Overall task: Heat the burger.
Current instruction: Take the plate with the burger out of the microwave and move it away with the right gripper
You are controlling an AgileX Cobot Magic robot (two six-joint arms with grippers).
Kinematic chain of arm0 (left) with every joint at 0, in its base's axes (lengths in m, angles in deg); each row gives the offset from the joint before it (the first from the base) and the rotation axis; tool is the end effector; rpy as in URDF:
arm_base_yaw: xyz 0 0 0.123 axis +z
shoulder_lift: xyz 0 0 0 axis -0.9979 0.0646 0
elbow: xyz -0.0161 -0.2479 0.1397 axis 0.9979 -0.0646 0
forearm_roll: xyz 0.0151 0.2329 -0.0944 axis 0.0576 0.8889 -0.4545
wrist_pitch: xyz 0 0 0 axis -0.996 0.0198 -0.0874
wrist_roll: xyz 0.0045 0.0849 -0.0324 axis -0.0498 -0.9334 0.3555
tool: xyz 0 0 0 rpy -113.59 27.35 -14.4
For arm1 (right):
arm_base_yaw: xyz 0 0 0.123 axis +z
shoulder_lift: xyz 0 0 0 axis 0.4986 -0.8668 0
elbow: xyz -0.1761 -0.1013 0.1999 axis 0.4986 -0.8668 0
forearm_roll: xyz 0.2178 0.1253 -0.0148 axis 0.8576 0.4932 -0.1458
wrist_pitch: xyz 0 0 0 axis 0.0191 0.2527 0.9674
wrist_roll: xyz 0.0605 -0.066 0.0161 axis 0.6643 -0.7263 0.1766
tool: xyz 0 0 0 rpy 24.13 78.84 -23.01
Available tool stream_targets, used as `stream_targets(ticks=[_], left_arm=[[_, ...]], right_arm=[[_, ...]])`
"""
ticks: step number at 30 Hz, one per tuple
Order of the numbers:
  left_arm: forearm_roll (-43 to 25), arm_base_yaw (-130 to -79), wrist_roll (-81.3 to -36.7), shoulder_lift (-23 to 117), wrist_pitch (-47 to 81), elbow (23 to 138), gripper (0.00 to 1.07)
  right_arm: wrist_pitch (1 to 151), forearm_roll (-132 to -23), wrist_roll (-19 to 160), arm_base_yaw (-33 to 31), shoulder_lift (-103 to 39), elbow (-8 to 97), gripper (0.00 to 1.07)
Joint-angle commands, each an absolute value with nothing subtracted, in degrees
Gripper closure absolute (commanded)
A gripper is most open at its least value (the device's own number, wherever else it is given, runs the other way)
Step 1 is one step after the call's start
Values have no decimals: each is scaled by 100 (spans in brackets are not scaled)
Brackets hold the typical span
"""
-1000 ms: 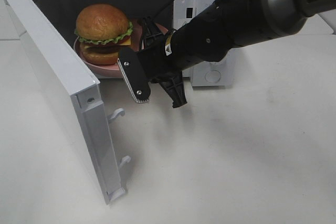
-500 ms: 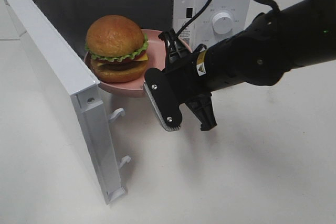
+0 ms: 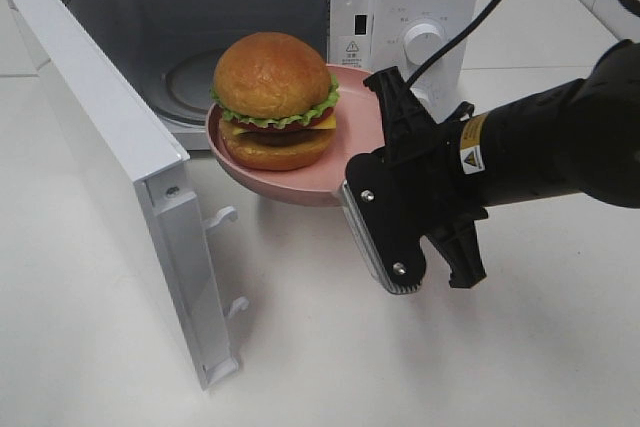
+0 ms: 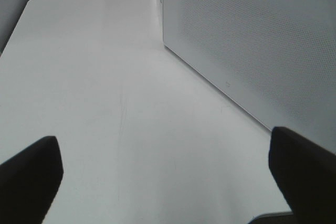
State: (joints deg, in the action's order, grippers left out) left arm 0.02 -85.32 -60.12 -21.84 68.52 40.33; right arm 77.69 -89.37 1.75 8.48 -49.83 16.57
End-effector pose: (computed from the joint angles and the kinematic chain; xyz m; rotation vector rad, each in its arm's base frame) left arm -0.0093 -0.0080 0.2813 0.0780 2.0396 -0.0527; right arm 0.2295 0.1825 0.1984 -2.0255 1.0999 -0.4140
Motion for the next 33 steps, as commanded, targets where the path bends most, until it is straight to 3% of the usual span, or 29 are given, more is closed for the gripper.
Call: stream_targets(ticks=[1, 33], left_arm=[[-4, -8515, -5989, -2224, 6778, 4027, 7], [-4, -8515, -5989, -2224, 6778, 4027, 7]], right_arm=[[7374, -8891, 256, 814, -4536, 1445, 107], [8978, -8931, 565, 814, -1626, -27, 107]])
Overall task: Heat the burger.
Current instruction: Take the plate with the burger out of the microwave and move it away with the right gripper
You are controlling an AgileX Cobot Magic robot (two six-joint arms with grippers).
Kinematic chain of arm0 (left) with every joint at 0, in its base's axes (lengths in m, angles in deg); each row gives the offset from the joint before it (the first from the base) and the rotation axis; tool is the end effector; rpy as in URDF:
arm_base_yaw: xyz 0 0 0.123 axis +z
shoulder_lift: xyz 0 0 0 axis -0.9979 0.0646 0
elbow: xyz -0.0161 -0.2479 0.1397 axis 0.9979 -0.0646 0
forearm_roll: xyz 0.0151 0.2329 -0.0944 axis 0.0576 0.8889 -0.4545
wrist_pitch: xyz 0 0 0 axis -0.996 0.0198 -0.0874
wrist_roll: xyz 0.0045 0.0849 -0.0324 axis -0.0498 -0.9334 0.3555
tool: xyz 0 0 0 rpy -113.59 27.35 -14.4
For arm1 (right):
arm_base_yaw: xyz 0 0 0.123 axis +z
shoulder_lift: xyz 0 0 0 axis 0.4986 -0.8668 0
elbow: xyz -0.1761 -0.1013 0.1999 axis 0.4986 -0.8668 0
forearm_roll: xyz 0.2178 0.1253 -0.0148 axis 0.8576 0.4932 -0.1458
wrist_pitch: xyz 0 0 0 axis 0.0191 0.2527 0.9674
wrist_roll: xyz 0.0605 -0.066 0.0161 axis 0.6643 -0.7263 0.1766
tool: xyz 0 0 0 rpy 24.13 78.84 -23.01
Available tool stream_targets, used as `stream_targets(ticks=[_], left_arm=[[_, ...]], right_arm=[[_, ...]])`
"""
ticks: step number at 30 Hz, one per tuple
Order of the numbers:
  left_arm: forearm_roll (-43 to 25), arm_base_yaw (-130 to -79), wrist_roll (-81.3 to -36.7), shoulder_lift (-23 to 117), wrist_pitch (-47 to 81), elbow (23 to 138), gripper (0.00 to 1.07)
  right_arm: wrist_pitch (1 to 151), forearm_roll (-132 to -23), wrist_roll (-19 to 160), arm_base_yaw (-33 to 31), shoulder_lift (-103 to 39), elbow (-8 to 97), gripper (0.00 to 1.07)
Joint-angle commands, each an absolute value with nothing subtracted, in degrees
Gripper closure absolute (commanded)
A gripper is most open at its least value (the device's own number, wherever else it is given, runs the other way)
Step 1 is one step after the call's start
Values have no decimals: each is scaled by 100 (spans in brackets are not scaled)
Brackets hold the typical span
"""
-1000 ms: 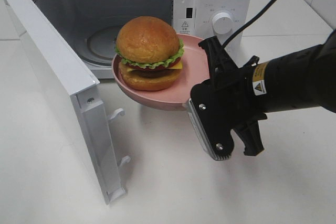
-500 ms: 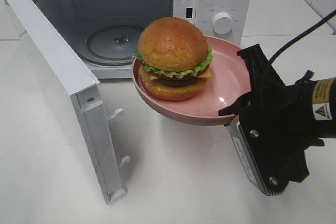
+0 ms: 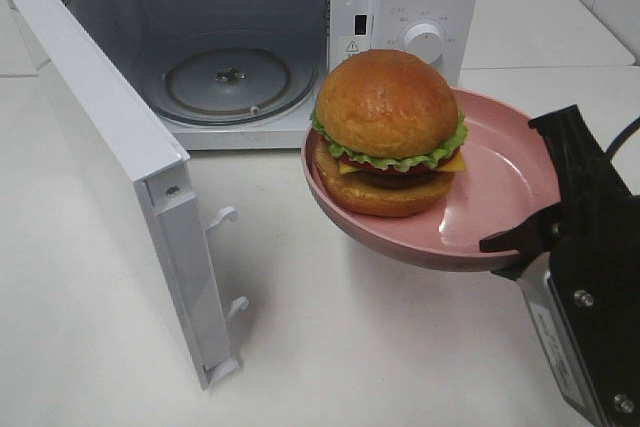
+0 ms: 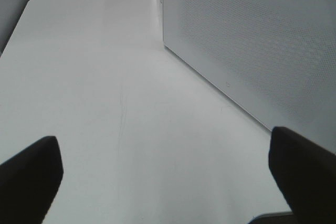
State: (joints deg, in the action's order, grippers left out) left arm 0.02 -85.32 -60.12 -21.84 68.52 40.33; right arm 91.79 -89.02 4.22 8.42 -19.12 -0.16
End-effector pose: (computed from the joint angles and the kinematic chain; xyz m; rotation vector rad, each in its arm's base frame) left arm -0.0093 -0.0080 0.2813 0.0780 2.0396 -0.0527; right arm 0.1400 0.1059 0.2231 -1.9829 1.1774 -0.4400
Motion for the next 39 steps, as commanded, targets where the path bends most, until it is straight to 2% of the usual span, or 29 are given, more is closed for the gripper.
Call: stream_targets(ticks=[1, 13, 24, 39], left_arm=[[-4, -8515, -5989, -2224, 6778, 4027, 7], [-4, -8515, -5989, -2224, 6778, 4027, 7], [-4, -8515, -5989, -2224, 6778, 4027, 7], [-4, -8515, -5989, -2224, 6778, 4027, 7]], right_arm=[[9133, -8942, 611, 814, -1448, -73, 107], [10015, -9338, 1264, 814, -652, -233, 107], [10623, -11148, 3699, 814, -589, -239, 107], [11849, -12346, 5825, 814, -589, -239, 107]])
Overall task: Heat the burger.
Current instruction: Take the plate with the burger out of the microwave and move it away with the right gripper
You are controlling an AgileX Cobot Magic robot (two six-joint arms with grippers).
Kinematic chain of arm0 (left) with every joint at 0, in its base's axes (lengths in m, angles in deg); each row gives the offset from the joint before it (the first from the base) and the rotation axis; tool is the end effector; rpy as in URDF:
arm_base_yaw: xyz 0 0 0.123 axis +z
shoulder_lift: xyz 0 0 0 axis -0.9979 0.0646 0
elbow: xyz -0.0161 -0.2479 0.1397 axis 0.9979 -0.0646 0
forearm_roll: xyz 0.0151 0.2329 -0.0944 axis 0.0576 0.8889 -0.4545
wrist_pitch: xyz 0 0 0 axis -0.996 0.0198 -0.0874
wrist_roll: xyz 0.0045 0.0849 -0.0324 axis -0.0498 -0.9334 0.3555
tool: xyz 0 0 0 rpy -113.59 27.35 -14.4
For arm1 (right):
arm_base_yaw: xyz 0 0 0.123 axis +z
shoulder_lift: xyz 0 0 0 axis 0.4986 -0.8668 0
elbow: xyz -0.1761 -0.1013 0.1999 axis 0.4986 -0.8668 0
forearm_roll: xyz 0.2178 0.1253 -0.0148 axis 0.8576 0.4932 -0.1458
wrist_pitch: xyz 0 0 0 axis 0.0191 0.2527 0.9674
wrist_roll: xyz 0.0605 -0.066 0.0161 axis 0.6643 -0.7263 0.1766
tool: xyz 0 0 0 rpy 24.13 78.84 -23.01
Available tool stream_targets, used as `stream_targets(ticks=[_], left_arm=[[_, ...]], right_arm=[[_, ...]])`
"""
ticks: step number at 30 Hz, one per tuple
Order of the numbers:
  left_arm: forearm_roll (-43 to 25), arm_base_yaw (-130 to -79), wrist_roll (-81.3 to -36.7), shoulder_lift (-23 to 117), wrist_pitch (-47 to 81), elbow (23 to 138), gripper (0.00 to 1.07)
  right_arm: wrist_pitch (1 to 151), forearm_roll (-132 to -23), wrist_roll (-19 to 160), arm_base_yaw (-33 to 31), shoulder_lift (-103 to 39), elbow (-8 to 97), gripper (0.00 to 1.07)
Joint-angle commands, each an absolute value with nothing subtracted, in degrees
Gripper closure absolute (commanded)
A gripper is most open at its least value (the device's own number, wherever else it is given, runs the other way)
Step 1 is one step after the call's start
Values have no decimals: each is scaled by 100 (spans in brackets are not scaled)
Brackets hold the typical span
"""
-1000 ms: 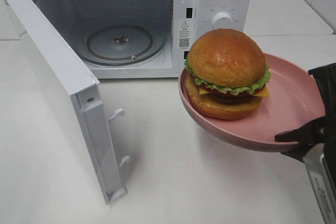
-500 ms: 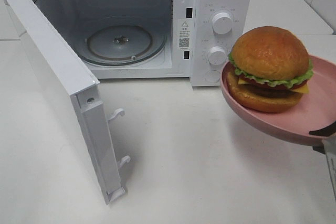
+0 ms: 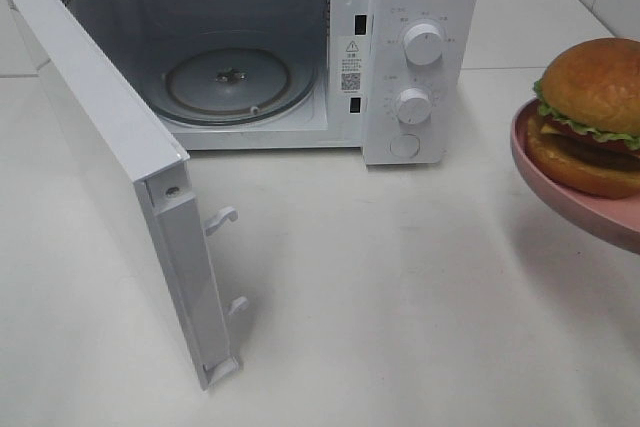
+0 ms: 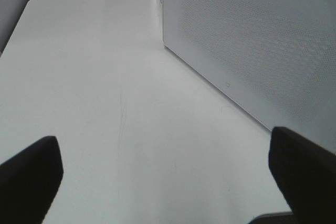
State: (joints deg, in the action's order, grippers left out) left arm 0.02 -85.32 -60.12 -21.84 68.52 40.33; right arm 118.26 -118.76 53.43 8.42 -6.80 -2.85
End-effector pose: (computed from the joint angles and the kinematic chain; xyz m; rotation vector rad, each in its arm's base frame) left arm -0.0093 -0.0080 0.2813 0.0780 2.0396 -0.0527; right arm 0.1181 0.0457 0.2257 -1.6371 1.8029 -0.6484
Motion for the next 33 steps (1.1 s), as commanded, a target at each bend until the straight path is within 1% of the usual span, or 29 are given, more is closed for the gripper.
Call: stream_targets(ticks=[1, 9, 11, 17, 19, 20, 22, 28, 30, 33], left_arm=[[-4, -8515, -5989, -2224, 6778, 4027, 7], [-4, -8515, -5989, -2224, 6778, 4027, 7], [-4, -8515, -5989, -2224, 6778, 4027, 7], [-4, -8515, -5989, -2224, 6778, 4027, 7], [-4, -8515, -5989, -2224, 6778, 4027, 7], [-4, -8515, -5989, -2224, 6778, 4027, 7], [-4, -8515, -5989, -2224, 6778, 4027, 7], [-4, -8515, -5989, -2224, 6778, 4027, 7], [-4, -8515, -5989, -2224, 6778, 4027, 7], [-4, -8515, -5989, -2224, 6778, 4027, 7]], right_arm=[[11912, -12403, 5934, 814, -589, -239, 107], [12571, -12775, 6948, 814, -737, -239, 107], [12823, -12896, 7383, 814, -978, -239, 107], [12886, -12993, 8409, 814, -1465, -188, 107], [13029, -13102, 9188, 814, -1883, -84, 107], [13029, -13102, 9188, 814, -1883, -84, 107], [13241, -13222, 10024, 814, -2353, 64, 107], [13430, -13285, 10832, 814, -3155, 391, 107], [13442, -13285, 11577, 814, -3809, 672, 107], [13442, -13285, 11778, 814, -3975, 752, 107]])
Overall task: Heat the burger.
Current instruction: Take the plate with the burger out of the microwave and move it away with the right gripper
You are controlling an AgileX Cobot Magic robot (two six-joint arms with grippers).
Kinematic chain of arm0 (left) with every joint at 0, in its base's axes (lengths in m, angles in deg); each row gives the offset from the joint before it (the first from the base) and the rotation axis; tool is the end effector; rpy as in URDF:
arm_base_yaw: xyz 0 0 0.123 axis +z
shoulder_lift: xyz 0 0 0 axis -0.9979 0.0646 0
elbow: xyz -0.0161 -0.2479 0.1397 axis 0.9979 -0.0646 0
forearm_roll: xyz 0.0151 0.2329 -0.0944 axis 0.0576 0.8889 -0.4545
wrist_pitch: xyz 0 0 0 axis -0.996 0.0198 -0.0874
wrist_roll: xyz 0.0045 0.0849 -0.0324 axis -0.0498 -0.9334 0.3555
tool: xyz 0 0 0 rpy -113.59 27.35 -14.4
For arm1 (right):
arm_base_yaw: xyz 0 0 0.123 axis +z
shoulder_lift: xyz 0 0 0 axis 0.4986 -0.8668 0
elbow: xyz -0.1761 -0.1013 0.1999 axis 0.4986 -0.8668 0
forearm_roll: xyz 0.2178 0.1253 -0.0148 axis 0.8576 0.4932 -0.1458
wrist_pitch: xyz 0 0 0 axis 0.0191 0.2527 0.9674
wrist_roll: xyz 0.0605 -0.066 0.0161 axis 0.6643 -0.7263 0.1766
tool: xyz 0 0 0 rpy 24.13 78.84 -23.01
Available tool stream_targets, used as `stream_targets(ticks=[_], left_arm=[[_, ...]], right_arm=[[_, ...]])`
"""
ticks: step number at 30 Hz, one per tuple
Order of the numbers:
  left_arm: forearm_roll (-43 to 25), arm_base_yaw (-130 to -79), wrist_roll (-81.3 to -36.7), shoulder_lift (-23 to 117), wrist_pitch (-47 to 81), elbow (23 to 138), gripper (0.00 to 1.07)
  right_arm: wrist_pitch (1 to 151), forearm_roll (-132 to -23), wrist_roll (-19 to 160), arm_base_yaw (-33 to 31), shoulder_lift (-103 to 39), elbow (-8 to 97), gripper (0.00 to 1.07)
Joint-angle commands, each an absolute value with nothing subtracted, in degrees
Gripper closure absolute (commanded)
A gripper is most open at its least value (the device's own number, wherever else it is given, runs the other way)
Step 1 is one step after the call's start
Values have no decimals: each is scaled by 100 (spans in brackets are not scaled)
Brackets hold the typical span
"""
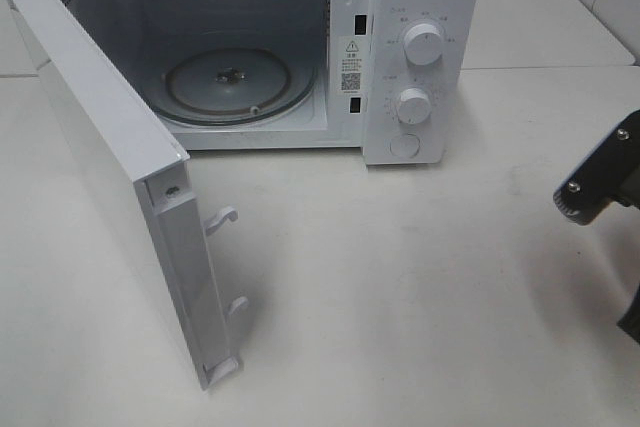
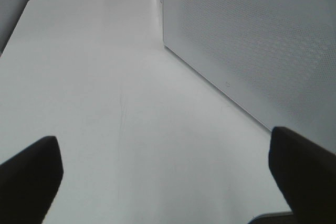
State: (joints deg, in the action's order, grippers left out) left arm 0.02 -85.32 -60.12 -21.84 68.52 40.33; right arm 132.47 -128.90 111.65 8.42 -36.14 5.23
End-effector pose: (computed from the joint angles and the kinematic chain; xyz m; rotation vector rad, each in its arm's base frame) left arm -0.0093 -0.0080 0.2813 0.0780 2.0396 -0.0527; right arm 0.1723 0.0641 0.1925 -0.7767 2.5247 -0.7873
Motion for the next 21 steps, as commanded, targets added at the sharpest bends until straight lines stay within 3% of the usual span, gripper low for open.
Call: stream_targets(ticks=[1, 21], left_arm=[[-4, -8515, -5989, -2224, 6778, 4027, 7], [-4, -8515, -5989, -2224, 6778, 4027, 7]], right_arm=[[13442, -13314, 12116, 814, -4273, 878, 107], [13275, -13675, 14178, 814, -6616, 1147, 105]])
